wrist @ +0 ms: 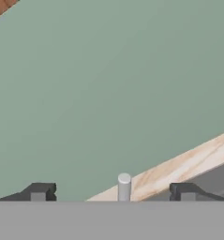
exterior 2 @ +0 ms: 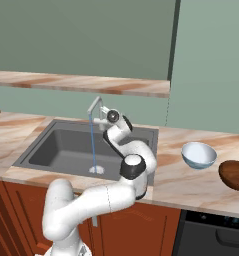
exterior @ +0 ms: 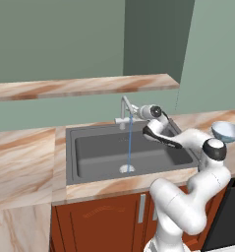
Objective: Rinse each bowl for a few seconds and place them down in the sink or on the counter.
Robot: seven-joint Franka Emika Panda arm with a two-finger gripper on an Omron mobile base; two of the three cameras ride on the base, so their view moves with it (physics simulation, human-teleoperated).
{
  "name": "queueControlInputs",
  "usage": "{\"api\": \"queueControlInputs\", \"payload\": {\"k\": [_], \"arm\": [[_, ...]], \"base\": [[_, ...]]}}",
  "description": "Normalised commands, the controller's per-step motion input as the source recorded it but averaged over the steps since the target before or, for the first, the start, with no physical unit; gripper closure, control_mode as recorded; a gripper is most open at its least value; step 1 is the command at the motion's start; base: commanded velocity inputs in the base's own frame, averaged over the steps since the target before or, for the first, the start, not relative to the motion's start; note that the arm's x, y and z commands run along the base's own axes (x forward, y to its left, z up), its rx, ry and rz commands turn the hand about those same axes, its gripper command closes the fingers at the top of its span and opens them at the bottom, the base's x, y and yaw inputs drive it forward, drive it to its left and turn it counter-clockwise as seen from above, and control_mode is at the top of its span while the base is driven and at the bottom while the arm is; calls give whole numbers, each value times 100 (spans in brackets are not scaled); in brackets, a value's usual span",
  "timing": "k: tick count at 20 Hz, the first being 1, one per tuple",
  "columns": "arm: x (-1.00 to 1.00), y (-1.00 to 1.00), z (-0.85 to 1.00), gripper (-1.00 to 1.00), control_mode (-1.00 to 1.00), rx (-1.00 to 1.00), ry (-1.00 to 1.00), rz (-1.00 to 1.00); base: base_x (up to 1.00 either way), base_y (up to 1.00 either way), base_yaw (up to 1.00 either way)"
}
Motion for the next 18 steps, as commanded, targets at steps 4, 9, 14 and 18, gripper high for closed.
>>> {"api": "queueControlInputs", "payload": {"k": [4, 9, 14, 18], "arm": [[-7, -15, 57, -100, -100, 1, 3, 0], [-10, -30, 57, -100, -100, 1, 3, 0], [-23, -35, 50, -100, -100, 2, 4, 0], [-42, -35, 41, -100, -100, 3, 4, 0]], "base": [[0, 0, 0], [0, 0, 0], [0, 0, 0], [0, 0, 0]]}}
